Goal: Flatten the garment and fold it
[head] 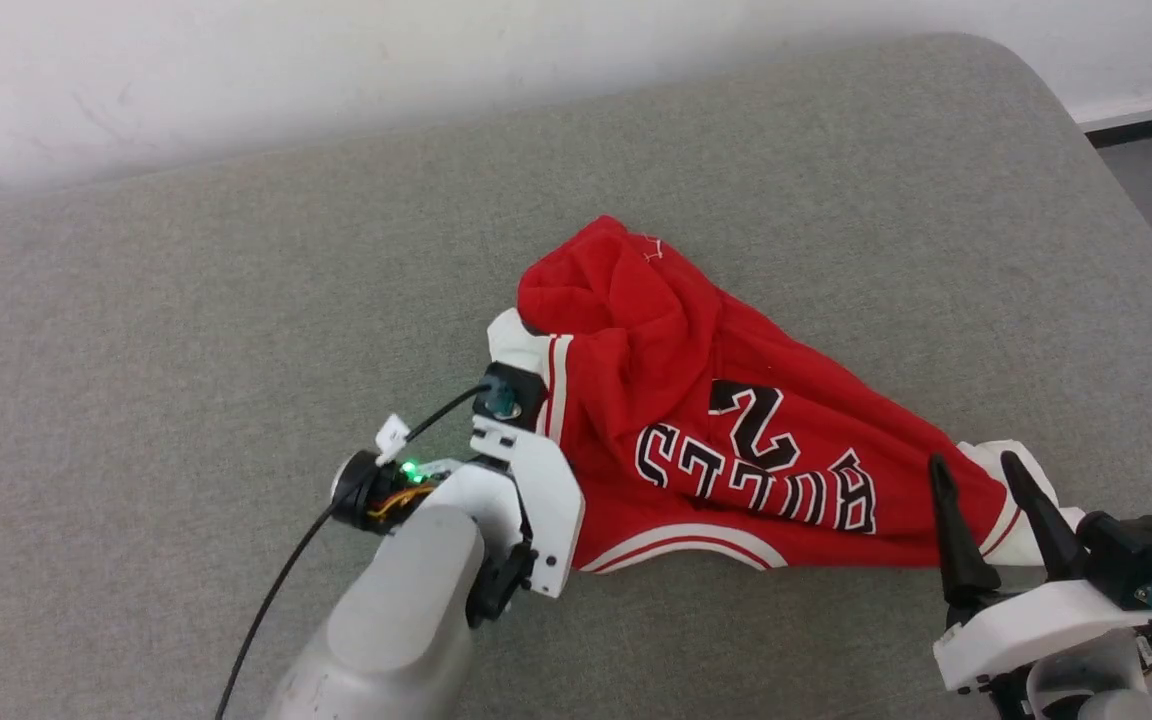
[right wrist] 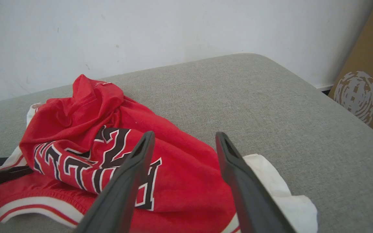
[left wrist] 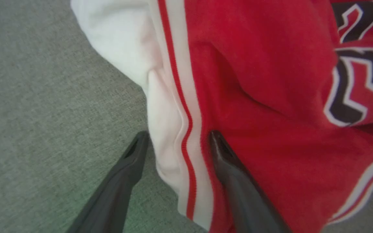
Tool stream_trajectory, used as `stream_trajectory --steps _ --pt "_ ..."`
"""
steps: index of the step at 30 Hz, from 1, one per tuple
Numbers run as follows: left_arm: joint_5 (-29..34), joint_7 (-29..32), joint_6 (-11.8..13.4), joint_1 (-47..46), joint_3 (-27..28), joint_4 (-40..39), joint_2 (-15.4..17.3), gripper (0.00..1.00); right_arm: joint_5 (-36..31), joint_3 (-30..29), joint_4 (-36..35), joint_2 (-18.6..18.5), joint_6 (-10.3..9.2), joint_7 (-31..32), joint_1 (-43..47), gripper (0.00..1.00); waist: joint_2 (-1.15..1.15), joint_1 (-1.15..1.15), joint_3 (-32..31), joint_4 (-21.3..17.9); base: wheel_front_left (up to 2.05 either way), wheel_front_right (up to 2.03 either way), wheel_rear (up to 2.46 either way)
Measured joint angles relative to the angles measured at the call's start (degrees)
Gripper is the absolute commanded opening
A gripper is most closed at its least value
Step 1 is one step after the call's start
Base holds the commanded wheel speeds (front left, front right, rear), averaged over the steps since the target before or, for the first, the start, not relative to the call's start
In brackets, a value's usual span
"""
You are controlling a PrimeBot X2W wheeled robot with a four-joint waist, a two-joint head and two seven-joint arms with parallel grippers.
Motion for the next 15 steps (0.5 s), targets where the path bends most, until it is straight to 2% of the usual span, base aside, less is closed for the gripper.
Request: stream_trajectory --steps 1,2,5,10,15 --pt "-0.1 1.5 -0.7 -0.6 -0.3 0.1 0.0 0.45 0.0 0.1 0.1 0.0 0.00 0.0 -0.1 1.00 0.00 0.00 0.0 0.0 0.00 0.00 0.00" --pt "-0.6 2.5 -1.3 -0.9 -0.5 0.1 0.1 0.00 0.0 0.2 0.2 0.0 0.00 0.0 -0.3 1.00 0.00 0.00 0.0 0.1 0.00 0.00 0.00" --pt "-1.0 -0.7 -1.0 -0.5 0.0 -1.4 0.1 0.00 0.2 0.4 0.2 0.0 0.00 -0.1 -0.8 1.00 0.00 0.01 0.0 0.6 0.00 0.00 0.00" --pt "-1.8 -13.2 4.3 2.0 5.1 -6.2 1.3 0.00 0.2 0.7 -0.1 0.0 0.00 -0.5 -0.9 1.00 0.00 0.01 -0.4 2.0 0.00 0.00 0.00" --pt "-3.2 -18.2 9.0 7.1 10.9 -10.7 5.3 0.00 0.2 0.8 -0.7 0.0 0.00 -0.5 -0.9 1.00 0.00 0.01 -0.8 3.9 0.00 0.00 0.00"
